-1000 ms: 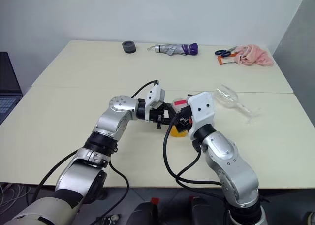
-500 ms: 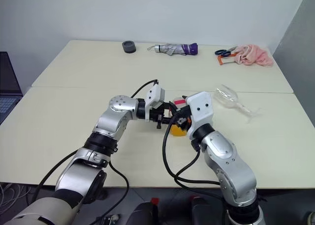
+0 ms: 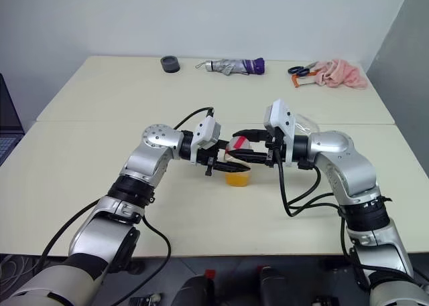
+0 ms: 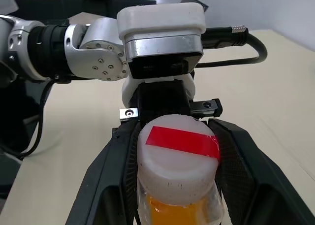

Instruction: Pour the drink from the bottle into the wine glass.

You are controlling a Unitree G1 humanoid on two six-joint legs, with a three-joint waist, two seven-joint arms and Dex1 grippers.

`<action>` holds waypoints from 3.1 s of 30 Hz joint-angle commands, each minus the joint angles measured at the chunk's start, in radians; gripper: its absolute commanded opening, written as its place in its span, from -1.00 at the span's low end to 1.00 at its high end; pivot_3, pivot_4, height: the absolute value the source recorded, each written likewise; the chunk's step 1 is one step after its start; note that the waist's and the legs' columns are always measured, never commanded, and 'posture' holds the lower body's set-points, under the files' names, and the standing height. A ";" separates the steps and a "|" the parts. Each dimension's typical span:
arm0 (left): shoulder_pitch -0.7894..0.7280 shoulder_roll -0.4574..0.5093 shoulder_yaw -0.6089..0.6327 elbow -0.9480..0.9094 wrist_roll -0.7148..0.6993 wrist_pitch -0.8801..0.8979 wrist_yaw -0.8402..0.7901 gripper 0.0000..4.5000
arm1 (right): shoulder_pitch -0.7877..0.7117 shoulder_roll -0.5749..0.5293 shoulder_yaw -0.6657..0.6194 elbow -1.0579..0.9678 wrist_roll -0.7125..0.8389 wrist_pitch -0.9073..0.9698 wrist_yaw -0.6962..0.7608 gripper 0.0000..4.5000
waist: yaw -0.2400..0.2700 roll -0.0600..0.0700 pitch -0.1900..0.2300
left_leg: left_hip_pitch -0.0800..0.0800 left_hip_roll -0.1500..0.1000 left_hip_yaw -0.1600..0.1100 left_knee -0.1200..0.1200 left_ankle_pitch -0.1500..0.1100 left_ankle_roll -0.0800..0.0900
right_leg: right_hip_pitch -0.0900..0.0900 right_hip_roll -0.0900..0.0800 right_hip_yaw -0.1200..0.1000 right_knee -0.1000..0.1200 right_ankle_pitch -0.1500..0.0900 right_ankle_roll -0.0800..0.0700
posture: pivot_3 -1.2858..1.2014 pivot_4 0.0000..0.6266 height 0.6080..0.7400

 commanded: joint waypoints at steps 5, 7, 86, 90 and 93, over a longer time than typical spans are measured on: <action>-0.006 -0.008 0.035 -0.053 -0.021 0.021 0.045 -0.20 | 0.030 -0.025 -0.072 -0.097 0.083 0.070 -0.010 0.91 | 0.002 0.000 0.000 | -0.001 -0.001 0.000 0.001 0.000 0.000 | 0.000 -0.002 0.000 0.001 0.000 0.000 | 0.03 -0.52 1.00; -0.001 -0.011 0.039 -0.063 -0.029 0.032 0.055 -0.20 | 0.074 -0.039 -0.118 -0.164 0.105 0.091 -0.055 0.91 | 0.005 0.000 0.000 | -0.001 -0.001 0.000 0.001 0.000 0.000 | -0.001 -0.002 0.000 0.001 0.000 0.000 | 0.03 -0.52 1.00; -0.004 -0.001 0.068 -0.037 -0.051 0.069 0.053 -0.20 | 0.248 0.085 0.005 -0.524 -0.110 0.093 -0.635 0.91 | 0.006 0.000 0.000 | -0.001 -0.002 0.000 0.001 0.000 0.000 | -0.001 -0.002 0.000 0.000 0.000 0.000 | 0.03 -0.52 1.00; -0.002 -0.001 0.068 -0.041 -0.051 0.069 0.053 -0.20 | 0.243 0.102 -0.007 -0.503 -0.128 0.083 -0.645 0.91 | 0.006 0.000 0.000 | -0.001 -0.001 0.000 0.001 0.000 0.000 | -0.001 -0.002 0.000 0.001 0.000 0.000 | 0.03 -0.52 1.00; 0.002 -0.001 0.067 -0.044 -0.050 0.069 0.053 -0.20 | 0.243 0.108 -0.015 -0.492 -0.135 0.079 -0.648 0.91 | 0.006 0.000 0.000 | -0.001 -0.001 0.000 0.001 0.000 0.000 | -0.001 -0.002 0.000 0.001 0.000 0.000 | 0.03 -0.52 1.00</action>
